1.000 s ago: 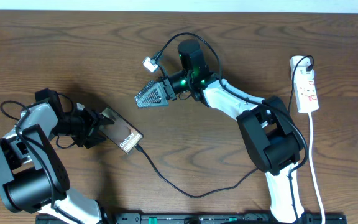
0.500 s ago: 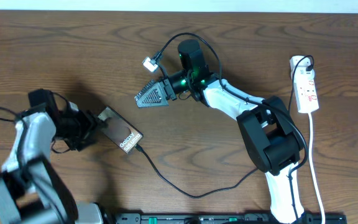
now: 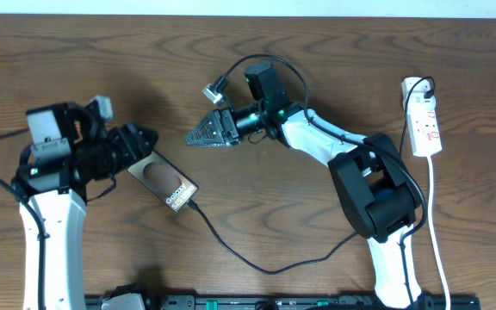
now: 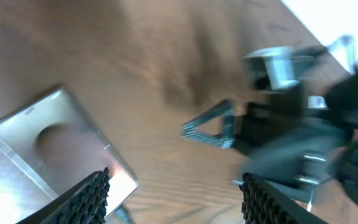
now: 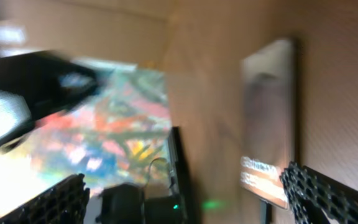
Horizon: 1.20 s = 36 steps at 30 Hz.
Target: Plug charger to phone and switch on socket
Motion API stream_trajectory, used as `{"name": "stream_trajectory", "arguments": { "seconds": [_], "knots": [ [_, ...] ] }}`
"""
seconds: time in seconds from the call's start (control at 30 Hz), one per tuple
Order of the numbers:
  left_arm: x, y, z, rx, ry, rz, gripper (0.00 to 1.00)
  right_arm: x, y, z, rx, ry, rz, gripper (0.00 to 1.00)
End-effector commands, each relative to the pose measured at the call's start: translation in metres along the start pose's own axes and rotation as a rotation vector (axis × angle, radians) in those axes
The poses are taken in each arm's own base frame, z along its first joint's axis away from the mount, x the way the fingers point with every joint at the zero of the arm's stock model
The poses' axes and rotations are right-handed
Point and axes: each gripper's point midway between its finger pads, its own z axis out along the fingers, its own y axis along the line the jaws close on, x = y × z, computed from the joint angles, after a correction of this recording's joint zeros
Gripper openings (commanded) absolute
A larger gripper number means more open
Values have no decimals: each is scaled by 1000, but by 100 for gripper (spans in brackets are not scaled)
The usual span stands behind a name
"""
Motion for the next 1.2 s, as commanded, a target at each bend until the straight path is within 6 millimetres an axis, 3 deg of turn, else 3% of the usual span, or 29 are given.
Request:
{"name": "stream_trajectory", "arguments": {
  "seconds": [0.0, 0.2, 0.37, 0.5, 0.53, 0.57, 0.77, 0.87, 0.93, 1.03, 1.17],
  "knots": [
    [-14, -29, -4, 33, -21, 91, 66, -18, -35, -21, 171, -108, 24, 99],
    [-20, -52, -1, 33, -22, 155, 66, -20, -65, -75, 289, -162, 137, 99],
    [-20, -51, 3, -10, -32, 161, 66, -21, -75, -143, 565, -232, 174, 99],
    [-21, -50, 4, -27, -41, 167, 66, -25, -51, -206, 840, -311, 158, 99],
    [-22, -50, 3, -26, -44, 168, 66, -27, -41, -225, 916, -350, 152, 99],
    [-23, -49, 3, -31, -48, 169, 66, -31, -20, -258, 1021, -420, 134, 99],
    [-24, -47, 3, -45, -53, 169, 66, -31, 60, -359, 1169, -688, 85, 99],
    [-24, -47, 3, -46, -52, 168, 66, -18, 84, -409, 1192, -808, 105, 99],
    [-24, -47, 3, -46, -52, 168, 66, -5, 91, -442, 1190, -868, 131, 99],
    [-24, -47, 3, -46, -52, 168, 66, 14, 90, -476, 1119, -873, 125, 99],
    [-24, -47, 3, -46, -52, 168, 66, 45, 72, -521, 1041, -882, 148, 99]
  ]
}}
